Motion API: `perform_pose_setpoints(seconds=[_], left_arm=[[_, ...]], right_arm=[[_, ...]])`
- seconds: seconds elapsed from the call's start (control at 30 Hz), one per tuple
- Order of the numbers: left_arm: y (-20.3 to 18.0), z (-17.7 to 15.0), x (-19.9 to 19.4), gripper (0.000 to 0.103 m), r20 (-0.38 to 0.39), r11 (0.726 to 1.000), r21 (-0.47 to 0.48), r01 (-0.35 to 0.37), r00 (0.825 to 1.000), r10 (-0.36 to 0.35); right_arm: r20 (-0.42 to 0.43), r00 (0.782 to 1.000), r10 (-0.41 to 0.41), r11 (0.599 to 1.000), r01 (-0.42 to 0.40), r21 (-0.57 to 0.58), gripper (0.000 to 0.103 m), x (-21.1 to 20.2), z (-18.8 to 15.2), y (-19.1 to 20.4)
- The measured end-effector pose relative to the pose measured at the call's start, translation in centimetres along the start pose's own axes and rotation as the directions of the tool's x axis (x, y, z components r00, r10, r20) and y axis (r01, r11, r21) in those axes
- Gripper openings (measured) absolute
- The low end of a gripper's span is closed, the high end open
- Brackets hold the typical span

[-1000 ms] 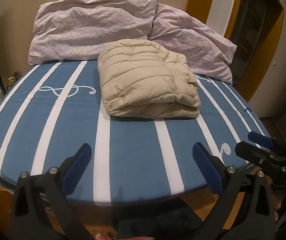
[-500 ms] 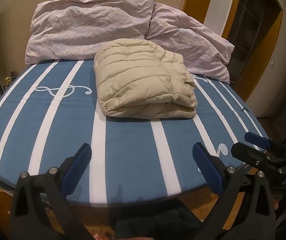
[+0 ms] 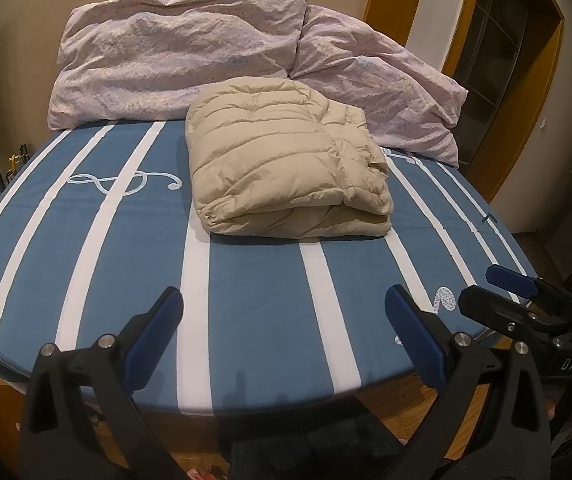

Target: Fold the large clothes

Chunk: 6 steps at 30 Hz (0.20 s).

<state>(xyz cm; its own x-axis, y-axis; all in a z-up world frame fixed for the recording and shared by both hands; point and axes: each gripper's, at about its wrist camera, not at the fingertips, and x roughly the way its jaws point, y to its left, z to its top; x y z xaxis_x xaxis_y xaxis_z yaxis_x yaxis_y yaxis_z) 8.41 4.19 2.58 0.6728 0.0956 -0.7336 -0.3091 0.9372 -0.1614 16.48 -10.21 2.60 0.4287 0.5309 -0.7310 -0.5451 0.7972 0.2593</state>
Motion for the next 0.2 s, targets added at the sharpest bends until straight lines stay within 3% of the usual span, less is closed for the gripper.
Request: perform_pose_setpoints(seconds=[0.2], left_arm=[[0.09, 0.18, 0.17, 0.1, -0.005, 1.0, -0.006, 0.001, 1.0, -0.001]], right_arm=[[0.0, 1.0, 0.0, 1.0, 0.0, 0.002, 0.102, 0.02, 0.02, 0.03]])
